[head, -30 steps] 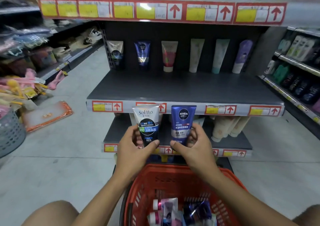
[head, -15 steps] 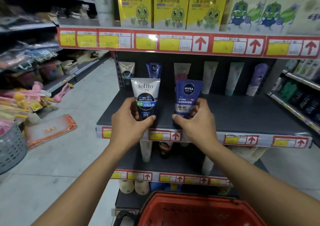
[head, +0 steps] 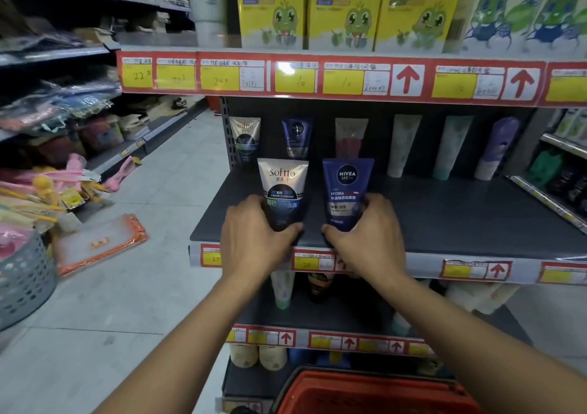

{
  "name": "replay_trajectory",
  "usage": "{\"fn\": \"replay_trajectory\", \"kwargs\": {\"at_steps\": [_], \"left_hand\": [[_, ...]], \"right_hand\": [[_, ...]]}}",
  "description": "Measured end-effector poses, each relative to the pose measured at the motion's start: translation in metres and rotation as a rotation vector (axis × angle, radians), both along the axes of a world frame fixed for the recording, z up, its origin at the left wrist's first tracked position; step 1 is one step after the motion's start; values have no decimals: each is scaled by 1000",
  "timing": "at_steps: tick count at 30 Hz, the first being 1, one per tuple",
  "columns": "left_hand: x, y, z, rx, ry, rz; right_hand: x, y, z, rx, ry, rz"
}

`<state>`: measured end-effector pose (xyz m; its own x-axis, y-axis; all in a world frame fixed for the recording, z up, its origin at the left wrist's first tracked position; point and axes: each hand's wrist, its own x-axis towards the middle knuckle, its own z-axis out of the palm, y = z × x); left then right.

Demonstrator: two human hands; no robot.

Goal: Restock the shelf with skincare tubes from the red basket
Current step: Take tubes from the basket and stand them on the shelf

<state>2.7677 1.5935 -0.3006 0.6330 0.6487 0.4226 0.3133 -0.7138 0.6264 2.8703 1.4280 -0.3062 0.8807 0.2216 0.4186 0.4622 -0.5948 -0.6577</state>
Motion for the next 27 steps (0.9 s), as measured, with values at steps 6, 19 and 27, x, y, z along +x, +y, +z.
{"fn": "replay_trajectory", "kwargs": {"at_steps": [6, 19, 27], "left_hand": [[9, 31, 10, -53, 155, 101], [70, 132, 23, -123, 229, 109], [103, 152, 6, -117, 115, 153]], "right_hand": [[17, 19, 13, -146, 118, 28], [81, 120, 12, -190, 79, 115], [110, 145, 4, -144, 58, 92]]}}
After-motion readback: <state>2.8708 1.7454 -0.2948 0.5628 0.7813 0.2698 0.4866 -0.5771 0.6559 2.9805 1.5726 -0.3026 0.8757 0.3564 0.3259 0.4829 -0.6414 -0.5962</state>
